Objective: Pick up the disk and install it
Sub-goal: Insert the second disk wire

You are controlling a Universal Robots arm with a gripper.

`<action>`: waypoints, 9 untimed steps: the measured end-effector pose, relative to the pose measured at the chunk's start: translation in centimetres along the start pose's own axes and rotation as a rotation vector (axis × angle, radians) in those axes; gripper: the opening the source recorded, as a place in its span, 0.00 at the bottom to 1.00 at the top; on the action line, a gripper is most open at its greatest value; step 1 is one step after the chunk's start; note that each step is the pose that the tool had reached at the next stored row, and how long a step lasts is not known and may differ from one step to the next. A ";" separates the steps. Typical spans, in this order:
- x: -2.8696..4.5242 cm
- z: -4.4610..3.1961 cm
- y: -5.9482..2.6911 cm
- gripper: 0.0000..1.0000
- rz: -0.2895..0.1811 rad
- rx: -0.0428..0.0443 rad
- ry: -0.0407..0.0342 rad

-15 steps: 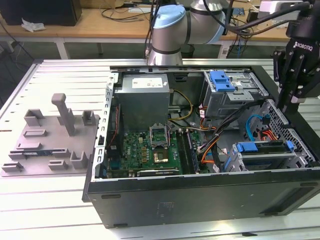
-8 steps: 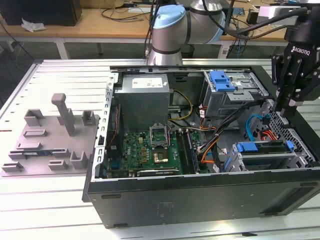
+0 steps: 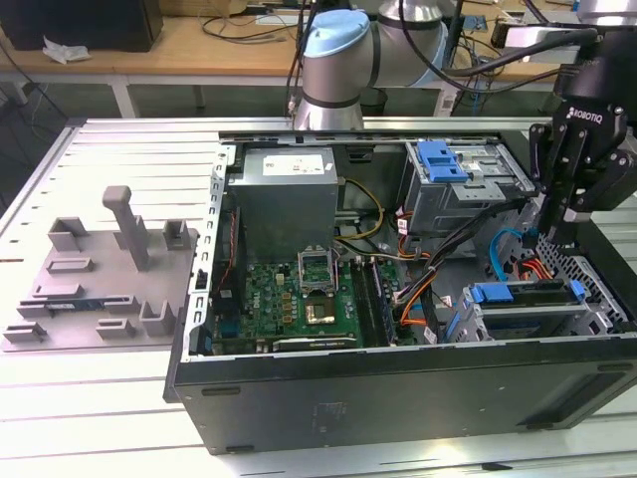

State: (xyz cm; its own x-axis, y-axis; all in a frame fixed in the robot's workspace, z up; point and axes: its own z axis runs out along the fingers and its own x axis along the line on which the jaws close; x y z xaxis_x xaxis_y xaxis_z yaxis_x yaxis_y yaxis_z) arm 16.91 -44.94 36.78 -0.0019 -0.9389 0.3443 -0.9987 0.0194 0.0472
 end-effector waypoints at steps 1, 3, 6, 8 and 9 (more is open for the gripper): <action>-0.10 -0.02 0.08 0.30 -0.001 0.0004 0.0001; -0.50 -0.14 0.20 0.30 -0.002 0.0009 0.0005; -0.63 -0.04 0.43 0.30 -0.004 0.0013 0.0058; -0.68 0.12 0.77 0.30 -0.007 0.0021 0.0073; -0.70 0.17 0.92 0.30 -0.007 0.0023 0.0071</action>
State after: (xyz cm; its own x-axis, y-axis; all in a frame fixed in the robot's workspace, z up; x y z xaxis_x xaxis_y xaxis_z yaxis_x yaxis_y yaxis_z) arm 15.98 -44.32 36.42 0.0057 -0.9365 0.3506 -0.9988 0.0117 0.0475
